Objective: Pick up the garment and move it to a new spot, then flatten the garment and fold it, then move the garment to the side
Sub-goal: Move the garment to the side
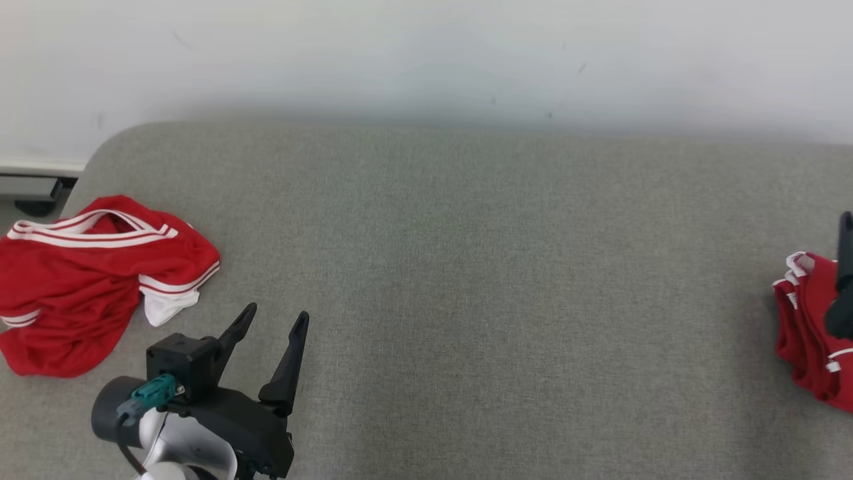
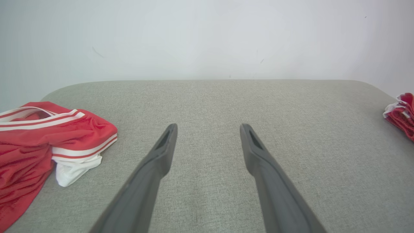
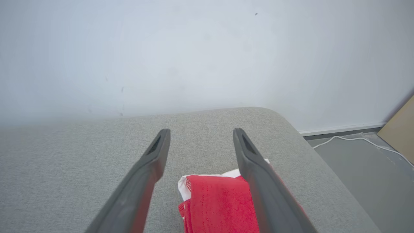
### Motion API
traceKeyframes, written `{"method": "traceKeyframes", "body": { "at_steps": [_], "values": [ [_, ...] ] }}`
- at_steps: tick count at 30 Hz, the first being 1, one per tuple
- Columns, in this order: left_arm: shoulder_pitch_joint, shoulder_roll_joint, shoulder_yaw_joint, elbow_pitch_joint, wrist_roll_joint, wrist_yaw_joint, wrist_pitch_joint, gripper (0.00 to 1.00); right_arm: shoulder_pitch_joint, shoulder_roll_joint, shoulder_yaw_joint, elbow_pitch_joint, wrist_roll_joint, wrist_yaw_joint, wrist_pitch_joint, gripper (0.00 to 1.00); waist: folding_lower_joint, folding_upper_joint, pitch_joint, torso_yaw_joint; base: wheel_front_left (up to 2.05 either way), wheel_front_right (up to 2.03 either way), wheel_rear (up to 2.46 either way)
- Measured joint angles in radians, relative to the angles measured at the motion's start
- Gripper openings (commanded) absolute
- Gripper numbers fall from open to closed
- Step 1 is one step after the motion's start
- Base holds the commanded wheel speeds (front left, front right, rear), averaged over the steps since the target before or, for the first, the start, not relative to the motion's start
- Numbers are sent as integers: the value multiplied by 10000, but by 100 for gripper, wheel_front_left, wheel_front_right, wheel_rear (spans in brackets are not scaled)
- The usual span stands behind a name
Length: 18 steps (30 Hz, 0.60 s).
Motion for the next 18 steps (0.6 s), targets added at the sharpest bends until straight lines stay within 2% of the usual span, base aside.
{"method": "traceKeyframes", "body": {
  "at_steps": [8, 18],
  "values": [
    [-7, -165, 127, 508, 29, 75, -466, 100, 859, 957, 86, -416, 483, 527, -830, 100, 0, 0, -657, -158, 0, 0, 0],
    [604, -173, 458, 602, 61, 201, -940, 100, 2275, 1942, 955, -1741, 234, 642, -1436, 100, -1, -2, -1411, -383, 0, 0, 0]
  ]
}}
